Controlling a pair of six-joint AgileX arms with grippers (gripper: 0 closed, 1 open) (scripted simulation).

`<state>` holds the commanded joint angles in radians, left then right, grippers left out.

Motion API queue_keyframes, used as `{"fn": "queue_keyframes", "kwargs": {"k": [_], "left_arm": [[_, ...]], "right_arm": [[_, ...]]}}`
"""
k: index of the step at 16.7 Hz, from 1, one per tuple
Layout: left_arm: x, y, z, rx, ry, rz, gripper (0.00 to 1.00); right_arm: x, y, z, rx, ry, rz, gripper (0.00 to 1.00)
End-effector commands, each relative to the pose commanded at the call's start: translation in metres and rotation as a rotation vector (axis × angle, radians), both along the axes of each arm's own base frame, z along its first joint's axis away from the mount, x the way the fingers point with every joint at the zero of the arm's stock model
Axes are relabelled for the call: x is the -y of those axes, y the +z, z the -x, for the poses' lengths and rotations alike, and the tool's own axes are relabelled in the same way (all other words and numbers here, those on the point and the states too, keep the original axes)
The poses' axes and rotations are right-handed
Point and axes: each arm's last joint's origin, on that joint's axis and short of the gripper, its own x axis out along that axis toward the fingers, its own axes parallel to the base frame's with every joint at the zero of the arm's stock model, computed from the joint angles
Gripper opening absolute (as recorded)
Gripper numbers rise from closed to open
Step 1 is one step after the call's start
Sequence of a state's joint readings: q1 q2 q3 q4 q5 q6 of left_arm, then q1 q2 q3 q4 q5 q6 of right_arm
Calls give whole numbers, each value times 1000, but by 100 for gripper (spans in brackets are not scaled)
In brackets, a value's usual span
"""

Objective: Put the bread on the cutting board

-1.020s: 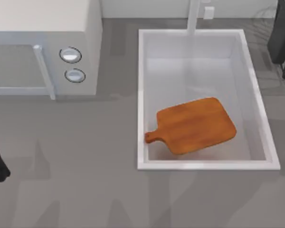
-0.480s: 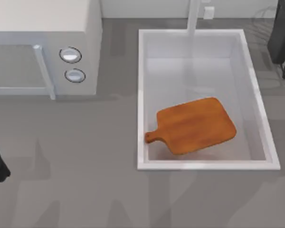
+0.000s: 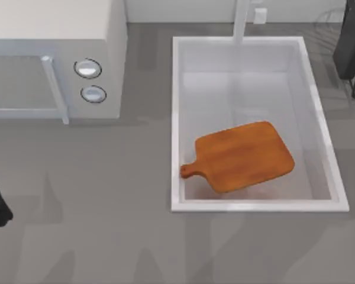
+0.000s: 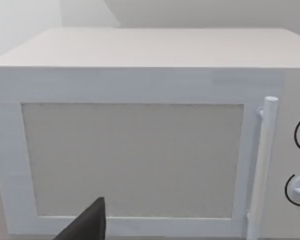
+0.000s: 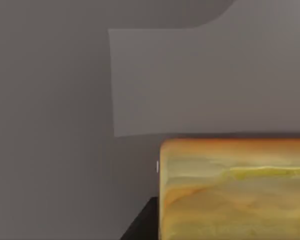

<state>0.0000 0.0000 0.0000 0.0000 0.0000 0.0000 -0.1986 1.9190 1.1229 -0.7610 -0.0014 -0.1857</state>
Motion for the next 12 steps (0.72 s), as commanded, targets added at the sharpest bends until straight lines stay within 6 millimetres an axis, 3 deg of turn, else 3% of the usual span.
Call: {"fn": "queue_keyframes", "kwargs": {"k": [3,9,12], "left_arm": [[0,0,0,0,0,0,100],[0,0,0,0,0,0,100],[0,0,0,0,0,0,100]], "right_arm": [[1,19,-5,6,-2,1,0],[0,88,-1,-13,0,-3,0],[0,99,0,-1,1,0,0]]}}
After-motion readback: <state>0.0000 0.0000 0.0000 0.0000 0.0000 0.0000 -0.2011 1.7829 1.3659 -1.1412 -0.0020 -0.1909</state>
